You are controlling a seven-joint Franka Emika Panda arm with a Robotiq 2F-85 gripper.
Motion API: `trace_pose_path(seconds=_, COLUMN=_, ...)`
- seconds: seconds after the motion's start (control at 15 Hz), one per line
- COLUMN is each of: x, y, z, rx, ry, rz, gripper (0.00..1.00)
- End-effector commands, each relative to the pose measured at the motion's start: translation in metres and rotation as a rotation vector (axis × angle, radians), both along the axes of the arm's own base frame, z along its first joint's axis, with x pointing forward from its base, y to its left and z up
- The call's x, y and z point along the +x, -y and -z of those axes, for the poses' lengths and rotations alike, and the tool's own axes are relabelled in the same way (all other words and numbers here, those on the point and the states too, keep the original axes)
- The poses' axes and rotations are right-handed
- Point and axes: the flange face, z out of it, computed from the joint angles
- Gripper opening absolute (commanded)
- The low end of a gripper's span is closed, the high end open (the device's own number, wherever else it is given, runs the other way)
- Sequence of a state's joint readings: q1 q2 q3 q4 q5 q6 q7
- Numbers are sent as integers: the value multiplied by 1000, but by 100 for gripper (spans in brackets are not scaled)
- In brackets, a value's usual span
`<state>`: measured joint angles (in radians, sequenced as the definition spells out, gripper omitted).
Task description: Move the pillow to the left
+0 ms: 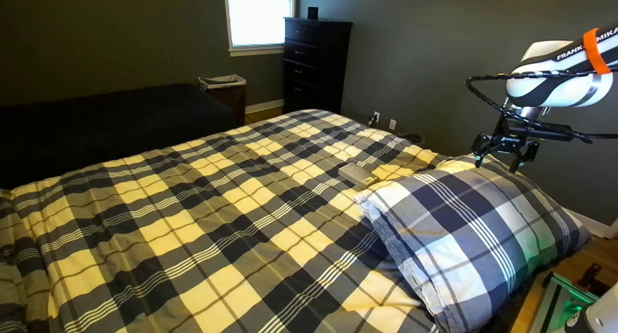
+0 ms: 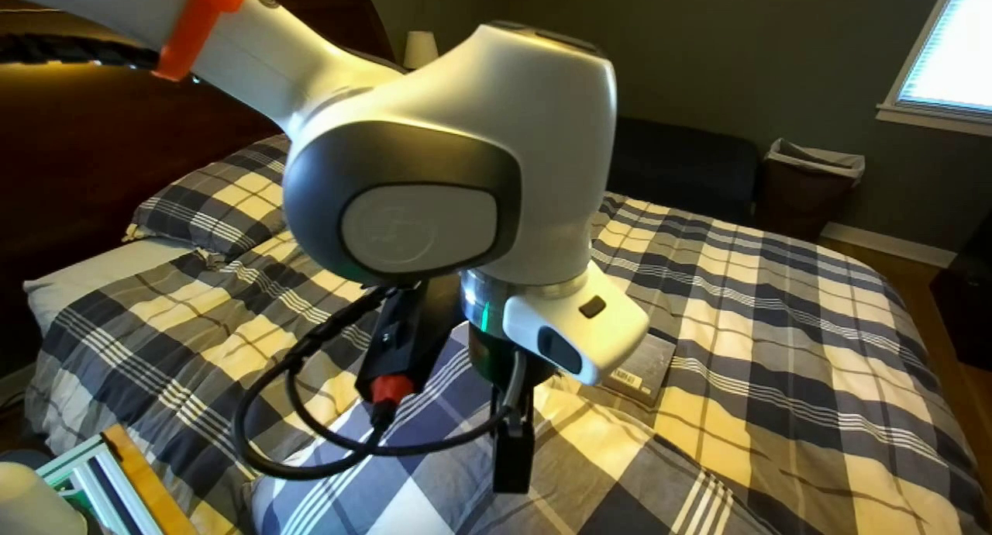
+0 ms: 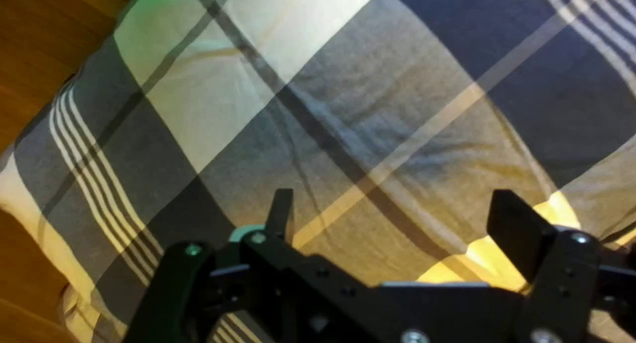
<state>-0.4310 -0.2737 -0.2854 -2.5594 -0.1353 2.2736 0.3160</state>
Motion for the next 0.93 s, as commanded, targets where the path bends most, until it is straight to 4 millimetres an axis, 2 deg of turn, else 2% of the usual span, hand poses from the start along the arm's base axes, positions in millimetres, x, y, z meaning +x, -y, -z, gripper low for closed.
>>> trace_pose_path(seconds=0.0, x=18, y=24, z=11, rx=-69, ry=-21, rz=-8, gripper=100)
trace_pose_path(seconds=0.33, x=47, y=36, z=24, rx=-149, ry=68, rz=-23, gripper=100)
trace_pose_path(seconds=0.87, x=94, y=49, z=69, rx=-104, ry=64, rz=9, gripper=100)
